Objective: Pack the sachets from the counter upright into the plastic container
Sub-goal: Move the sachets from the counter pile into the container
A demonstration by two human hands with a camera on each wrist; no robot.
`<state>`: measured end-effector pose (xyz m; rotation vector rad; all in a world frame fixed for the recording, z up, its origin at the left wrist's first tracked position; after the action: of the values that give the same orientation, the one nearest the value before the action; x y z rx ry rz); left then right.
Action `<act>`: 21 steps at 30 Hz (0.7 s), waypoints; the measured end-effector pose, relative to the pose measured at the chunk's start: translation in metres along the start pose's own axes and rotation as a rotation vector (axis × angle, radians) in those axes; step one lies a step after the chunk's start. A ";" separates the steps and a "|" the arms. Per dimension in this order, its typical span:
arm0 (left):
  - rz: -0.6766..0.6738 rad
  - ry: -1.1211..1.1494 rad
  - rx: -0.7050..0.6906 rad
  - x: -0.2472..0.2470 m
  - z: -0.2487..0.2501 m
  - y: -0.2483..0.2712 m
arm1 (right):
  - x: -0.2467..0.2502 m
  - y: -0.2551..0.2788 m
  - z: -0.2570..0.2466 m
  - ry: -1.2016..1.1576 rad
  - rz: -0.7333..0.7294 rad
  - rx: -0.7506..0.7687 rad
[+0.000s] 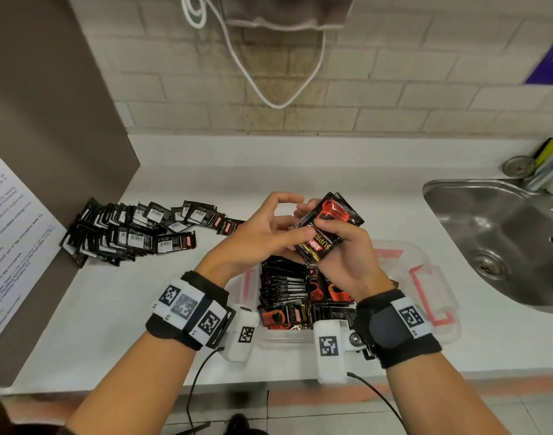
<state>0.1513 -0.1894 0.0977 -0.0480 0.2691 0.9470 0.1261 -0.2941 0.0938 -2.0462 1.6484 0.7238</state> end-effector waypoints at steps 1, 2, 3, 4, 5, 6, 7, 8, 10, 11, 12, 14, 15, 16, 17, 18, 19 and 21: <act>-0.010 -0.002 0.000 -0.001 0.000 0.001 | 0.001 0.001 0.001 0.006 0.001 -0.001; -0.017 -0.010 -0.001 -0.001 0.001 0.003 | 0.002 0.001 0.003 0.017 0.005 -0.004; -0.021 -0.024 -0.004 -0.001 0.002 0.005 | 0.003 0.002 0.005 0.032 0.009 -0.014; -0.024 -0.042 -0.006 -0.002 0.002 0.008 | 0.004 0.003 0.007 0.047 0.012 -0.029; -0.029 -0.064 -0.008 -0.003 0.002 0.010 | 0.006 0.005 0.009 0.058 0.015 -0.044; -0.036 -0.087 -0.006 -0.005 0.001 0.012 | 0.007 0.006 0.011 0.072 0.018 -0.056; -0.041 -0.110 -0.001 -0.006 -0.001 0.014 | 0.009 0.009 0.013 0.096 0.016 -0.062; -0.044 -0.133 0.008 -0.006 -0.004 0.016 | 0.011 0.011 0.015 0.132 0.009 -0.068; -0.048 -0.191 0.023 -0.004 -0.009 0.019 | 0.015 0.017 0.019 0.242 -0.007 -0.085; -0.050 -0.228 0.033 -0.001 -0.011 0.020 | 0.018 0.020 0.021 0.314 -0.017 -0.089; -0.055 -0.272 0.046 0.001 -0.013 0.022 | 0.022 0.024 0.022 0.377 -0.029 -0.092; -0.073 -0.372 0.076 0.007 -0.017 0.028 | 0.032 0.032 0.024 0.429 -0.035 -0.103; -0.082 -0.417 0.091 0.010 -0.020 0.030 | 0.038 0.036 0.023 0.441 -0.023 -0.109; -0.088 -0.455 0.106 0.012 -0.023 0.033 | 0.043 0.040 0.021 0.470 -0.006 -0.118; -0.094 -0.486 0.120 0.014 -0.025 0.035 | 0.048 0.043 0.021 0.517 0.004 -0.133; -0.109 -0.513 0.133 0.015 -0.028 0.037 | 0.052 0.045 0.021 0.568 0.003 -0.152; -0.131 -0.538 0.144 0.014 -0.030 0.039 | 0.055 0.047 0.022 0.617 -0.003 -0.173; -0.177 -0.605 0.154 0.012 -0.034 0.041 | 0.062 0.048 0.027 0.695 -0.028 -0.214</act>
<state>0.1176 -0.1613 0.0655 0.3467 -0.2201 0.7238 0.0857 -0.3352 0.0345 -2.6674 1.9432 0.1739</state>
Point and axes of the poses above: each hand's wrist, its own y-axis away from the middle knuckle, its own x-axis out of the back of the hand, z = x × y, the point moved 7 cm from there along -y, towards the middle knuckle, and after that the axes turned 6 degrees about y, right-handed, at the moved point
